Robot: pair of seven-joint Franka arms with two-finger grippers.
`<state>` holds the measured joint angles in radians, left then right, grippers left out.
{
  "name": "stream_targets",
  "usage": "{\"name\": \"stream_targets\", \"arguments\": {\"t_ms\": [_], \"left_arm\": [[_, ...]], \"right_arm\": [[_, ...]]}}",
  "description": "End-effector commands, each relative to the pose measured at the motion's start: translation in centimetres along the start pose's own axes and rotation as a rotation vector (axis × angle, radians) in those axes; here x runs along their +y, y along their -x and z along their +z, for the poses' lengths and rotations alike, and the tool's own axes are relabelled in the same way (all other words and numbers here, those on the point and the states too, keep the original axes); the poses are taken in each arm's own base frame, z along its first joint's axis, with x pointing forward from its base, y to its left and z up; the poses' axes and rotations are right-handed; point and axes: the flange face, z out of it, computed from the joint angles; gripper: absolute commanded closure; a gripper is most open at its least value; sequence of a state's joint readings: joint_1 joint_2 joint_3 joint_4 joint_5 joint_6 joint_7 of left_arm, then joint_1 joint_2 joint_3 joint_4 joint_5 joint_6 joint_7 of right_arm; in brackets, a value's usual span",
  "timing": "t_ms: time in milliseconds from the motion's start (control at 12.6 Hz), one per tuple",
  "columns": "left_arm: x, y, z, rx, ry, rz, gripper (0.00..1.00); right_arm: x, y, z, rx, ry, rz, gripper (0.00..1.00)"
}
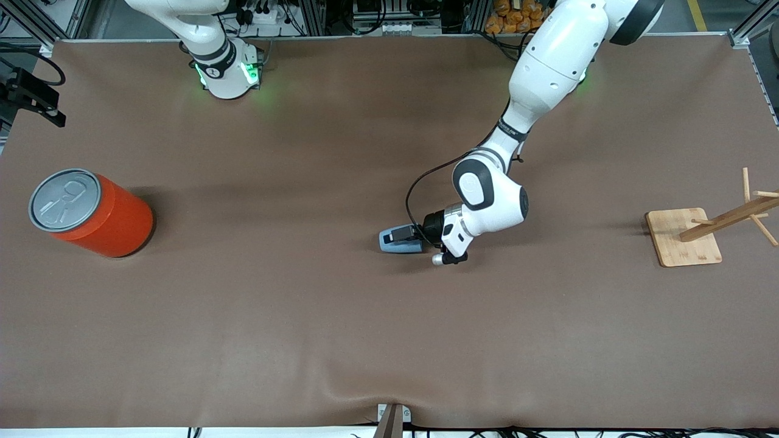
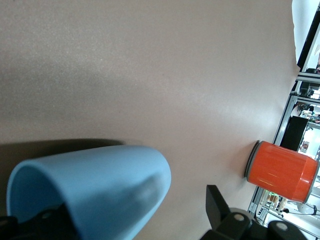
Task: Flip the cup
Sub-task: 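Carry the blue cup toward the wooden stand with the left gripper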
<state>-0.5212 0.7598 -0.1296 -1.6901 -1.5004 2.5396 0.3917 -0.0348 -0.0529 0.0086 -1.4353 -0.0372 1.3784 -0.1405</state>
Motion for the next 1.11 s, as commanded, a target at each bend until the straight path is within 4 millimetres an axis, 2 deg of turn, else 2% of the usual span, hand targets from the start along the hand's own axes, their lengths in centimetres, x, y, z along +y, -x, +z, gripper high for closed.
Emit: {"name": "stream_targets", "arguments": {"t_ms": [0,79,159,397,556,874,1033], "left_arm": [[0.3,-0.4,0.1,0.022,0.011,0.010,0.67],[0.2,-0.6,-0.1,0.041,-0.001,0.017,0.87],[0.4,-0.2,0.3,0.058,-0.018,0.029,1.00],[0.6,0.4,0.5,0.127,-0.058,0.037,1.00],[1.0,0.0,-0.6,0.175,-0.072,0.046,1.00],[2.7,-1.4,-3.6,0.257,-0.060,0.025,1.00],[2.0,-3.2,-6.6,0.314,-0.085,0.028,1.00]], "right_arm": [[0.6,0.0,-0.3,-0.010,0.012,0.002,0.00],[0.3,0.0,-0.3,-0.013,0.011,0.000,0.00],[0.1,0.0,-0.2,-0.017,0.009,-0.005,0.00],[0.0,0.0,-0.2,-0.025,0.007,-0.006,0.00],[-0.1,0.1,0.0,-0.040,0.003,-0.009,0.00],[0.0,0.5,0.2,-0.066,-0.009,-0.011,0.00],[-0.1,0.4,0.2,-0.066,-0.010,-0.011,0.00]]}}
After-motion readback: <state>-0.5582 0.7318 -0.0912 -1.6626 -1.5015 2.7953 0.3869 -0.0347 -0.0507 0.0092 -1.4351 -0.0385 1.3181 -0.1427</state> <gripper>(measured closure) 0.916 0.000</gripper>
